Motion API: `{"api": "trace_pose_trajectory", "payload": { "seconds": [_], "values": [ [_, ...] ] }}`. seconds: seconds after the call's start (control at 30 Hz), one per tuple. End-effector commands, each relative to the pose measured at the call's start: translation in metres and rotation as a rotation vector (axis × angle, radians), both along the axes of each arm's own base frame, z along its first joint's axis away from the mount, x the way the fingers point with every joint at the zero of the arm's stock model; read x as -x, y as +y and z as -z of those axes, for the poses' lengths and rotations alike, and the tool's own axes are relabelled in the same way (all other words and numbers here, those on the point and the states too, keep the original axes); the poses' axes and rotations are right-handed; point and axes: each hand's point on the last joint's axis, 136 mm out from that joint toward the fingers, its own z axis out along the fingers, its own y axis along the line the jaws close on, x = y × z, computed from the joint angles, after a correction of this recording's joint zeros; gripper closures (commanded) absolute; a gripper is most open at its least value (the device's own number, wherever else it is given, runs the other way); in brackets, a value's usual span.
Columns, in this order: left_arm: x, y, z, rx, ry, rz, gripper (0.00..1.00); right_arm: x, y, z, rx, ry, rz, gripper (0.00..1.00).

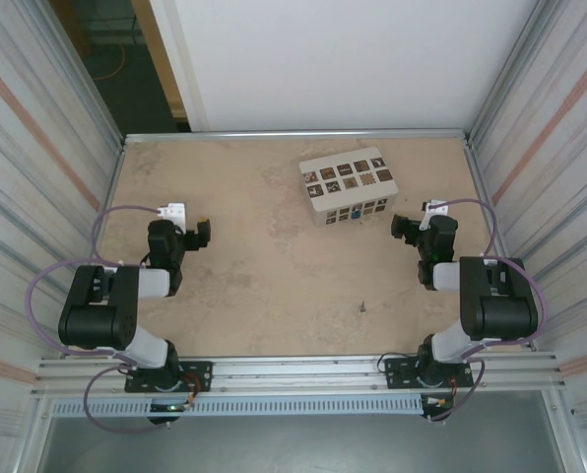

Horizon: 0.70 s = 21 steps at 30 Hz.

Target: Unlock a padlock with a key

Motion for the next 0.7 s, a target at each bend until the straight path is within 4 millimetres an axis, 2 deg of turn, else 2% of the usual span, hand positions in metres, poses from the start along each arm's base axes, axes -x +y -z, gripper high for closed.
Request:
{"api": "trace_pose_trajectory", "payload": {
  "seconds": [0.0, 0.2, 0.47, 0.67],
  "values": [
    [0.000, -0.011, -0.019, -0.066, -0.033, 0.037, 0.01, 0.000, -0.007, -0.008, 0.018, -0.012, 0.036, 0.01],
    [0.013, -0.019, -0.047, -0.101, -0.048, 0.039, 0.01, 0.007, -0.010, -0.023, 0.025, -0.023, 0.055, 0.01],
    [0.034, -0.016, -0.092, 0.017, -0.010, -0.015, 0.01, 0.023, -0.012, -0.056, 0.003, -0.041, 0.083, 0.01],
    [0.053, -0.028, -0.116, 0.124, 0.012, 0.004, 0.01, 0.041, -0.015, -0.077, -0.043, -0.048, 0.102, 0.01]
  ]
}}
